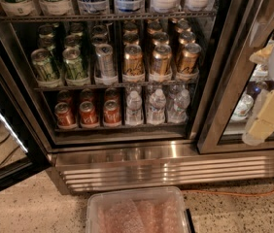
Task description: Pick water bottle from bottom shelf of fridge
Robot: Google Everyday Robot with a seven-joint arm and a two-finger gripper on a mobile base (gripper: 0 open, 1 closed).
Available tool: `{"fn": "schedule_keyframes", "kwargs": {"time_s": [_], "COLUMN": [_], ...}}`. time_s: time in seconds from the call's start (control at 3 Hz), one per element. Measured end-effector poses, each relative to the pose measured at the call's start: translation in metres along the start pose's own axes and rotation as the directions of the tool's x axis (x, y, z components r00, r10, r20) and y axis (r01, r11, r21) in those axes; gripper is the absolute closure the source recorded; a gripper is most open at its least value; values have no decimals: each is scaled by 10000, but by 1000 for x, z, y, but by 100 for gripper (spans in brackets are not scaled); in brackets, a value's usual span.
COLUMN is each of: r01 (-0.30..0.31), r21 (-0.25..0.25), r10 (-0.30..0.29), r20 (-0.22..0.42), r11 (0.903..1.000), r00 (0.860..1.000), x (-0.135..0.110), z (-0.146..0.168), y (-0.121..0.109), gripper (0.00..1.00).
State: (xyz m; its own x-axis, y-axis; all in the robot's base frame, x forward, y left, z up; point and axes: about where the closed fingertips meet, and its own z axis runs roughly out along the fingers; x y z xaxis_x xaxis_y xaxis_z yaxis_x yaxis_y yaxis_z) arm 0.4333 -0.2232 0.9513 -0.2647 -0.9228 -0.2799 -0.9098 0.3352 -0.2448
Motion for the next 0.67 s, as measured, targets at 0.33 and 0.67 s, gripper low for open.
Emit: {"fn": "schedule_keyframes", "kwargs": {"time_s": [0.33, 0.67], "r01": [-856, -1646], "r21": [-303, -1136], "r10": [882, 1858], "r20": [1017, 2122], "r11": [9959, 9798], "r00": [9909, 9594], "x": [23, 23], "z": [48, 130], "y": [26, 39], "gripper": [0, 0]}}
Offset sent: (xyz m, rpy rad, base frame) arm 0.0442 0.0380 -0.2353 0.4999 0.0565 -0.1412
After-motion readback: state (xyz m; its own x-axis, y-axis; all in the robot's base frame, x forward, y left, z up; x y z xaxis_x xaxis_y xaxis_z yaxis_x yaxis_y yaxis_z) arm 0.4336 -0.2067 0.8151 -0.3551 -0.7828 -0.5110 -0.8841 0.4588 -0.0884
